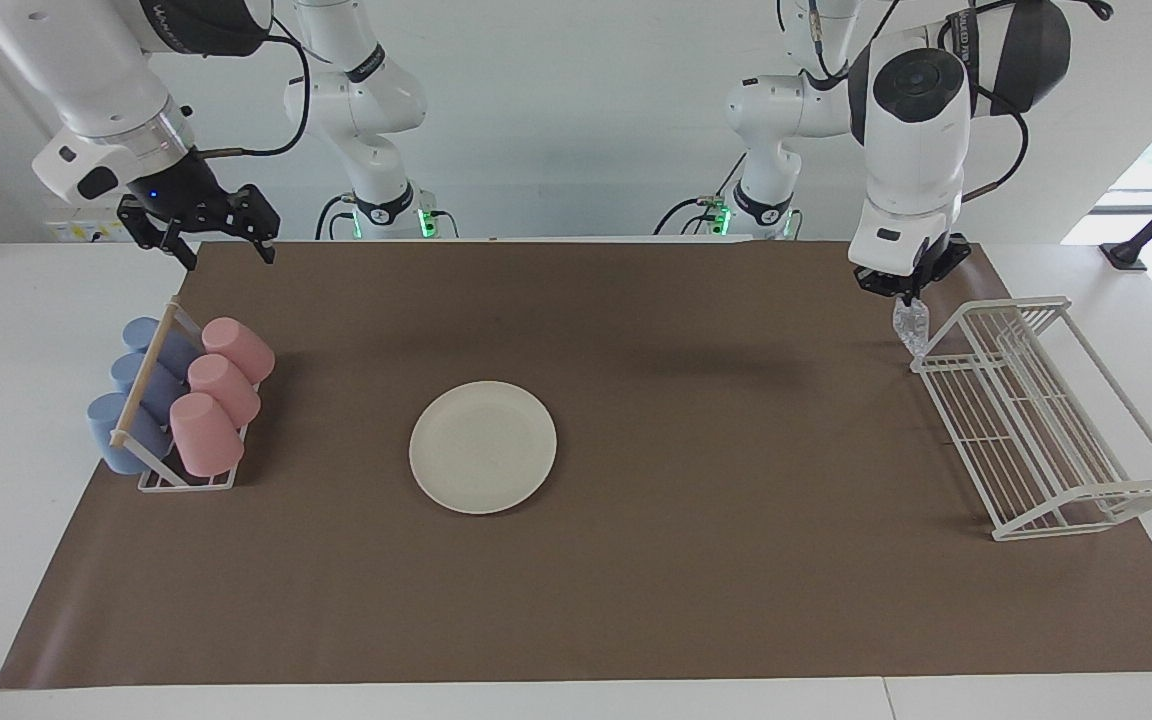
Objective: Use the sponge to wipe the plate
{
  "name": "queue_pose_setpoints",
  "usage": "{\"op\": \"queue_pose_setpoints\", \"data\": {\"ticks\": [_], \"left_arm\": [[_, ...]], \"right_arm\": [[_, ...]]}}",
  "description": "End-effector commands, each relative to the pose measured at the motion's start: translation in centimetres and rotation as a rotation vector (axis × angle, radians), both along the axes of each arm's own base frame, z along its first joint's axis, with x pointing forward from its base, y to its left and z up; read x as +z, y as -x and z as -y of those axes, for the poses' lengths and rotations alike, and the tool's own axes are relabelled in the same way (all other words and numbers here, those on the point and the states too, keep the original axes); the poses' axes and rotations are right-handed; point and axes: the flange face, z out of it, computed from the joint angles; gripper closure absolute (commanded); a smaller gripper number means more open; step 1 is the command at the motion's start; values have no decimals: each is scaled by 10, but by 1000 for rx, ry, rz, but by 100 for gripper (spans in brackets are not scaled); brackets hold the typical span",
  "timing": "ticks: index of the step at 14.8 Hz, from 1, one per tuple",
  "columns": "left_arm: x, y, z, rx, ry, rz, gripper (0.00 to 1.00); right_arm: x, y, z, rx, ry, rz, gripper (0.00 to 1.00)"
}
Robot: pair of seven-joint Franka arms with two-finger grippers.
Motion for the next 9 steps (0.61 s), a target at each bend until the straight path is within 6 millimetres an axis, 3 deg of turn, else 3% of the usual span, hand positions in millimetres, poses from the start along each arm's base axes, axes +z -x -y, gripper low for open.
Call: {"op": "queue_pose_setpoints", "data": {"ticks": [1,5,9], "left_arm": [[3,-17,-12,-22,-206,47,100],[-38,-43,-36,-51,-406,94,100],[-103,-38,-68,-16,-517,199,100]], "right_arm": [[-4,2,12,9,7,-44,0],[-4,0,20,-67,10,-32,0],[0,-2,10,-68,3,-23,0]]}}
